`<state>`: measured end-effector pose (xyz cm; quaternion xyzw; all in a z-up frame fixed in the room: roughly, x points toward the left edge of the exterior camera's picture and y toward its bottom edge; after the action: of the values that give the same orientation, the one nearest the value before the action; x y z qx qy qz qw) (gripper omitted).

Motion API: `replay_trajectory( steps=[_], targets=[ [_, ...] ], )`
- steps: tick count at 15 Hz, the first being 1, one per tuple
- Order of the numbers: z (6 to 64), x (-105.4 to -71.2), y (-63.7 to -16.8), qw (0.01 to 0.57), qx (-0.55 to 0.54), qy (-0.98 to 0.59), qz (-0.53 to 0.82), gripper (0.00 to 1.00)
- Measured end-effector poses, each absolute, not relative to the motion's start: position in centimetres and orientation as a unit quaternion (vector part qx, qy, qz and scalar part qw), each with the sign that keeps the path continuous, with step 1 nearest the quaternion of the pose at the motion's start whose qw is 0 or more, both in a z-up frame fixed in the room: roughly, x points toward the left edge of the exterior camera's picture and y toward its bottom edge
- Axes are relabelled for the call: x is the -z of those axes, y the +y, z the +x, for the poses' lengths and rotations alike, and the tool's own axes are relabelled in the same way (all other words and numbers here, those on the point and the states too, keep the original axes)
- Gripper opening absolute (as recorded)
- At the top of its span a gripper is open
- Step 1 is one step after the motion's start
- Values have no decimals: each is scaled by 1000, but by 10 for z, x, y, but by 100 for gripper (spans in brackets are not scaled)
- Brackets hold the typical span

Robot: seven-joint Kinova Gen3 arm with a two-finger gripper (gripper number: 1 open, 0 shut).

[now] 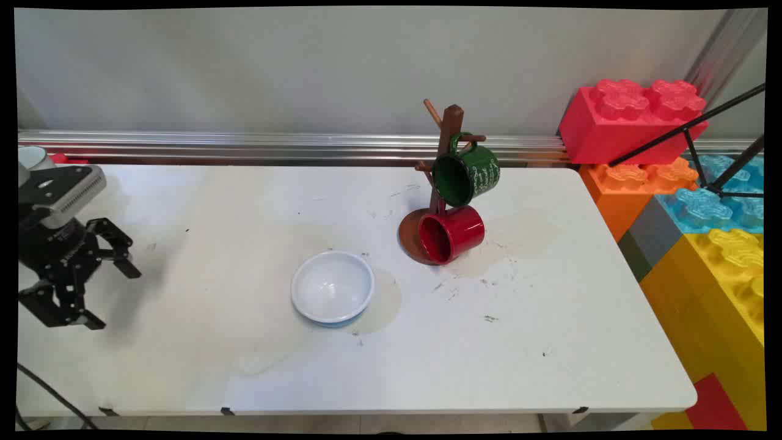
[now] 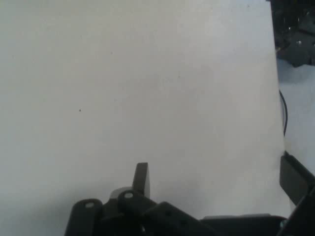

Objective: Pick up the green mug from the rack

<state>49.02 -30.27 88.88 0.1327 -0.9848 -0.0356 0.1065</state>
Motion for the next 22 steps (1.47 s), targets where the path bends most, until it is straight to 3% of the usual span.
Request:
replay_trajectory(
  steps=[6,15,22],
  targets=[
    [475,-888,-314,171,25,-970,173,100],
    [409,-912,-352,352,-3,-902,249,100],
    [368,-923,-373,434,-26,-856,279,100]
  ],
)
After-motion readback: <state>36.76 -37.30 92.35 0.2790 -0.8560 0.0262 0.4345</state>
